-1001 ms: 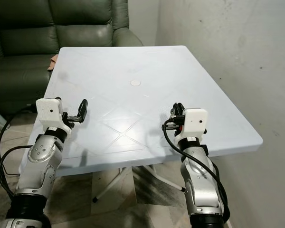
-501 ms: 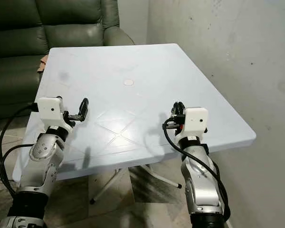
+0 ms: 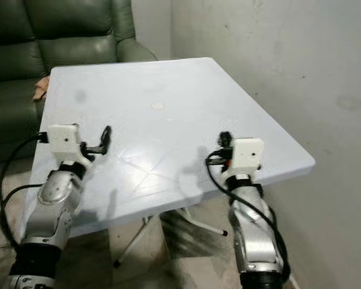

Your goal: Hang keys on a hook

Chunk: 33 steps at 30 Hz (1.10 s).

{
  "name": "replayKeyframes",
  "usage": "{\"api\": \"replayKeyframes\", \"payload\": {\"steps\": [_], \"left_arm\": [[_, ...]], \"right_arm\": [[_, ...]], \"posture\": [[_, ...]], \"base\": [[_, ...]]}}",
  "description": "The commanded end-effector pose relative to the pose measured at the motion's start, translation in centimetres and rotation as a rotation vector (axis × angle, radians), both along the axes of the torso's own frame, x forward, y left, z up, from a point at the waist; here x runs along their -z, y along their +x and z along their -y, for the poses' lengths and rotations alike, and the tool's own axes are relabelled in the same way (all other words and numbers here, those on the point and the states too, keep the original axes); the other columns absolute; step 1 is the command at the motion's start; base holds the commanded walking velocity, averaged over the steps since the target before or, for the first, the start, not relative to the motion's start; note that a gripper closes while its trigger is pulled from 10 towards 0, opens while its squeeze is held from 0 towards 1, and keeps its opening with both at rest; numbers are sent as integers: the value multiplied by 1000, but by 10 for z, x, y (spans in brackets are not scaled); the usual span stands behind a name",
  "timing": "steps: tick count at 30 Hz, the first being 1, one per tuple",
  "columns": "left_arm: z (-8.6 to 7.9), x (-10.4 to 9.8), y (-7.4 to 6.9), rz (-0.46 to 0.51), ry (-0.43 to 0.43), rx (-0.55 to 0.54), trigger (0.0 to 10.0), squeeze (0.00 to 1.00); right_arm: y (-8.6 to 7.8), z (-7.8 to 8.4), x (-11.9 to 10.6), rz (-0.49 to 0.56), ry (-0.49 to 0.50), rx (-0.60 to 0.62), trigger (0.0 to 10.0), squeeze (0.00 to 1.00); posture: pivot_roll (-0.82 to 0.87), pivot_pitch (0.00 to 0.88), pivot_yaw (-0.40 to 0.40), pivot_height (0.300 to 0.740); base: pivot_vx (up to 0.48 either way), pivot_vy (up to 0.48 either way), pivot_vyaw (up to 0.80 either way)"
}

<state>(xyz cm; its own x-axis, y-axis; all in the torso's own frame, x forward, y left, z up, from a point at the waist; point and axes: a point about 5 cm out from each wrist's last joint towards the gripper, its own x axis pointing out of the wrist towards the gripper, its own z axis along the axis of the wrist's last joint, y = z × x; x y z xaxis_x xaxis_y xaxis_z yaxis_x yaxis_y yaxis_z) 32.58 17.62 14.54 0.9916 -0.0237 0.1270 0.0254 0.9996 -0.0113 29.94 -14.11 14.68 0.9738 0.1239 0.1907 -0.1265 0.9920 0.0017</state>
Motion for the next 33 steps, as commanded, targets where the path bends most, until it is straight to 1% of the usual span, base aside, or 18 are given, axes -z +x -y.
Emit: {"api": "replayKeyframes", "payload": {"steps": [1, 33], "left_arm": [[11, 0, 2, -7, -27, 27, 10000, 0], [15, 2, 4, -26, -12, 40, 10000, 0]], "right_arm": [[0, 10, -2, 5, -11, 32, 10000, 0], [-3, 9, -3, 7, -16, 31, 10000, 0]], "posture": [[-17, 0, -2, 732], [-30, 0, 3, 732]], "base": [[0, 0, -769], [0, 0, -766]]}}
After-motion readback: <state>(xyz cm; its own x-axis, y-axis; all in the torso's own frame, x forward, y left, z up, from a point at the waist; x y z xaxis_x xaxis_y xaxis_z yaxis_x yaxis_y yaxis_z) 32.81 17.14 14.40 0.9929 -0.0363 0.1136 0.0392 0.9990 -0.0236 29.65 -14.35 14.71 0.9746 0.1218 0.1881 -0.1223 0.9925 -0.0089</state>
